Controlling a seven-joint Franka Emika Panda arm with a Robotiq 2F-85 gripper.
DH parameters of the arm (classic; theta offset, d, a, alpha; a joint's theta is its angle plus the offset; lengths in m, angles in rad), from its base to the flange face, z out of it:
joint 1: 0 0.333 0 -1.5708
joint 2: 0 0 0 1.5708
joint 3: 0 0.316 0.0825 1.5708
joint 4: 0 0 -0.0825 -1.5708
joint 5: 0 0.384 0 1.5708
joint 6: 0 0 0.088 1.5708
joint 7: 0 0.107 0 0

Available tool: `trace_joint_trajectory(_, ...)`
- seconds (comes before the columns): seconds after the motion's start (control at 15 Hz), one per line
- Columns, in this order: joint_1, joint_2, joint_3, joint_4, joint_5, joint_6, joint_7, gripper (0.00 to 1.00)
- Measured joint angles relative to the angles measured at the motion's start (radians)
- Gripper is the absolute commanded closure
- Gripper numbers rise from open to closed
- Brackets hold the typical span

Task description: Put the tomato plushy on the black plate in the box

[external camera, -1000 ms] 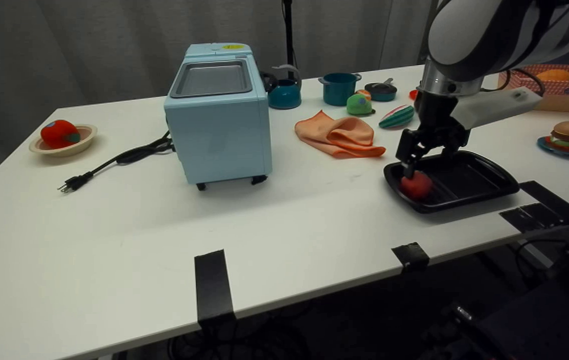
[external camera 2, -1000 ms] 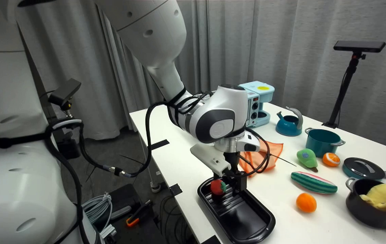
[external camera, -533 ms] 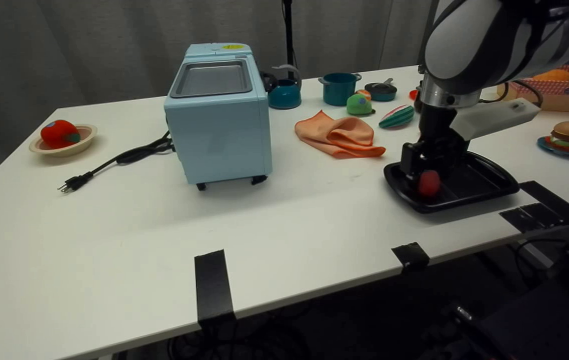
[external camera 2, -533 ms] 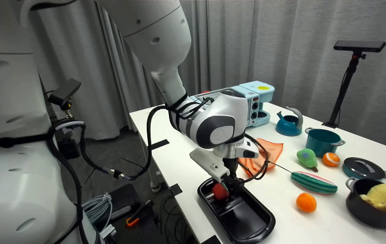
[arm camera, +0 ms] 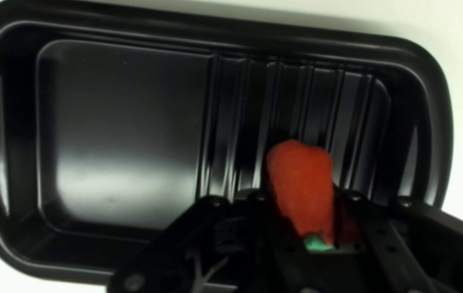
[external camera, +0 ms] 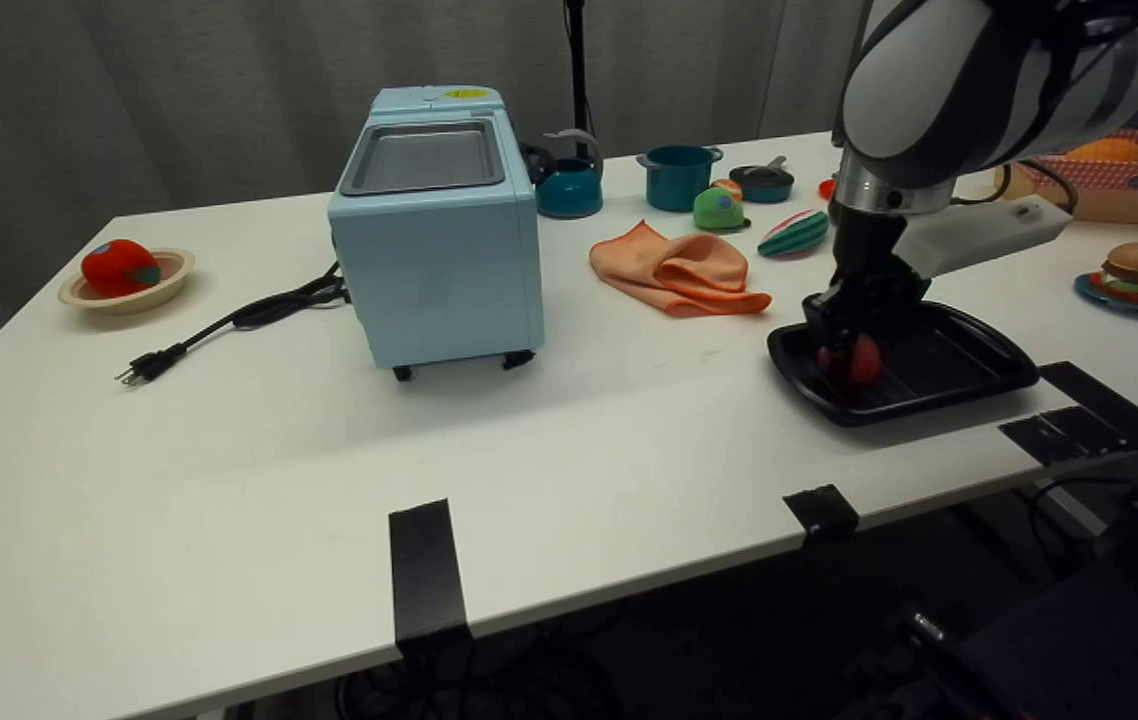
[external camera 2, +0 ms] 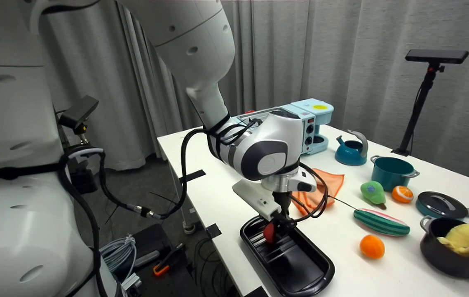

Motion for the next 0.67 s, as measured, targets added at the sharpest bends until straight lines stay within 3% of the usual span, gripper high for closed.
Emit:
trace_joint_trajectory(0.4, -0.001, -0.069, -0.007, 0.064, 0.002, -0.011, 0.001, 0.95)
trace_joint_trajectory(0.67, -0.006, -0.116, -0.007, 0.167, 0.015, -0.076, 0.003, 0.95)
